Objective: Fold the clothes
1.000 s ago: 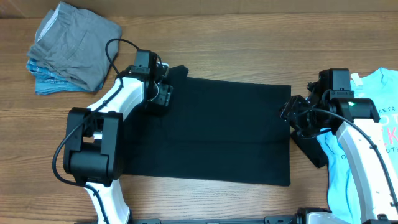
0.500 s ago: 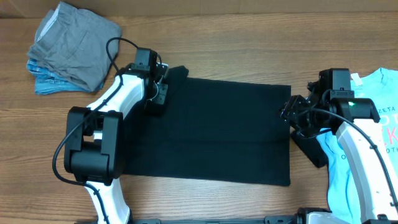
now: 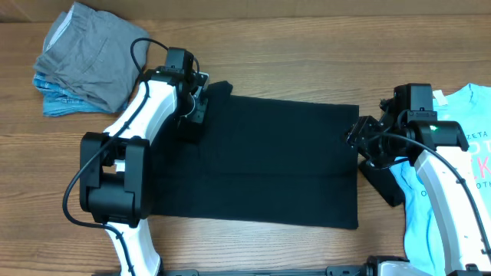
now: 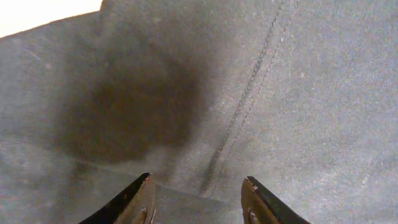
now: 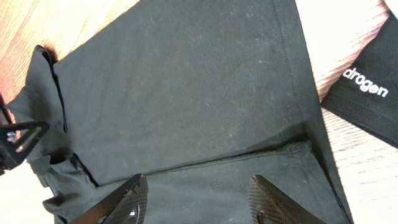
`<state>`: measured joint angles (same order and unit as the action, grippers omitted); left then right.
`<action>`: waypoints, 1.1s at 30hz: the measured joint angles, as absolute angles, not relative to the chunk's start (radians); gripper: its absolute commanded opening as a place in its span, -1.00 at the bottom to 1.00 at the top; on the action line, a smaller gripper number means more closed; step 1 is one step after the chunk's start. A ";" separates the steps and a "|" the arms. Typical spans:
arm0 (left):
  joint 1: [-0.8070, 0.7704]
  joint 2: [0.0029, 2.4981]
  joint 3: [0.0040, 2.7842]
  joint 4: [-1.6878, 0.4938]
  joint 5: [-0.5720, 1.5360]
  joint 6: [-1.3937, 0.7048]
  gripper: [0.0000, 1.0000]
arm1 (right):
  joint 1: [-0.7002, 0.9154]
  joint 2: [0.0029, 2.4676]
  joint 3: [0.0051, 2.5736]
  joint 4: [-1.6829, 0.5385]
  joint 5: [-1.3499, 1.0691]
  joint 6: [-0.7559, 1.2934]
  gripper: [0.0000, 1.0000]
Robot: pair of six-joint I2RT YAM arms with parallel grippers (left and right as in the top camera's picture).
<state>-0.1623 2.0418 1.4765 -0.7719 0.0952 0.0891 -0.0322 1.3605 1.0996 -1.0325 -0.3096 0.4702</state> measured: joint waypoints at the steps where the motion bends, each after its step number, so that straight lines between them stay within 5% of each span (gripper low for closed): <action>1: -0.163 2.042 1.468 -0.764 0.097 0.089 0.00 | -0.032 1.361 1.100 -1.031 -0.310 0.470 0.12; 21: -0.169 2.046 1.377 -0.695 0.112 0.081 0.12 | -0.032 1.361 1.100 -1.025 -0.303 0.470 0.12; 33: -0.169 2.047 1.451 -0.847 0.094 0.081 0.13 | -0.032 1.361 1.100 -1.041 -0.299 0.470 0.12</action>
